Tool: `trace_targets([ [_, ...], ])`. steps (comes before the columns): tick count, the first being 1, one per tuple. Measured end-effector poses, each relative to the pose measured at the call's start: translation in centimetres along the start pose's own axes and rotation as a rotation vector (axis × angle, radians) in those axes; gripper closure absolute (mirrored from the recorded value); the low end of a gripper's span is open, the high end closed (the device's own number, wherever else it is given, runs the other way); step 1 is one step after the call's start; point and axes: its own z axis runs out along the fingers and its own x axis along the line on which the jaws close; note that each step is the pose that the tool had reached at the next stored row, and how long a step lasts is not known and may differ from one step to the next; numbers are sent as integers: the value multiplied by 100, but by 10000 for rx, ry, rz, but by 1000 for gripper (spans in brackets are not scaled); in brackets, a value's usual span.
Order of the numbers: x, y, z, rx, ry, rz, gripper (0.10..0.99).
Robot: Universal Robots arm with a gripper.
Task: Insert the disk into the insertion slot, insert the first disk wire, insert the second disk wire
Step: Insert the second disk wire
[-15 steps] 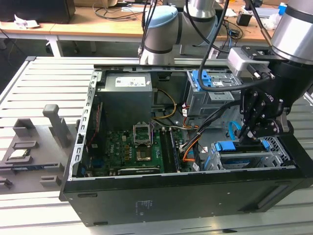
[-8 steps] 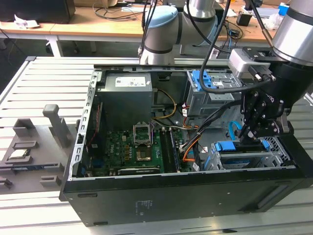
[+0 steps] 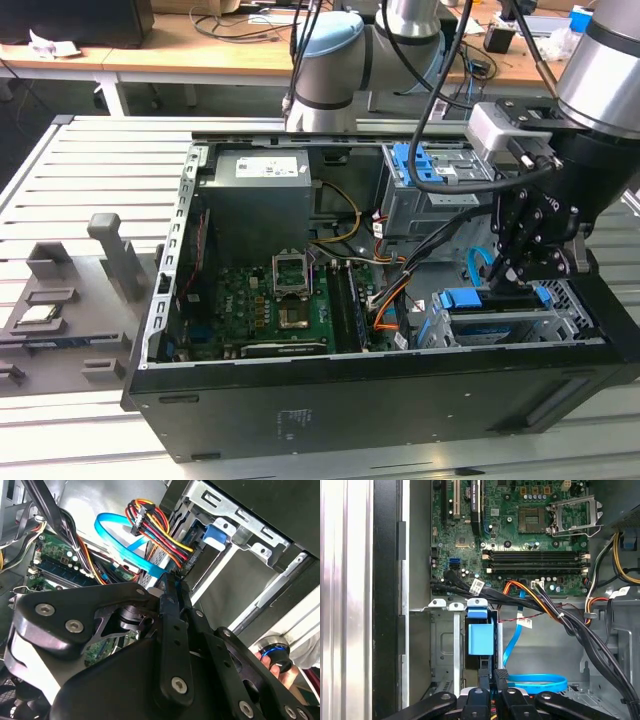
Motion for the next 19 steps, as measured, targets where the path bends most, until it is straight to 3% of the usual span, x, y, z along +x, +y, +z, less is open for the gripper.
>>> trace_targets([
  [9,5,-4,58,2,-3,-1,925],
  [10,5,-3,61,2,-3,-1,918],
  [11,5,-3,54,1,2,-1,855],
  [16,-10,8,-209,0,3,-1,867],
  [18,-19,15,-369,0,4,-1,980],
  [19,-17,16,-393,1,0,-1,980],
])
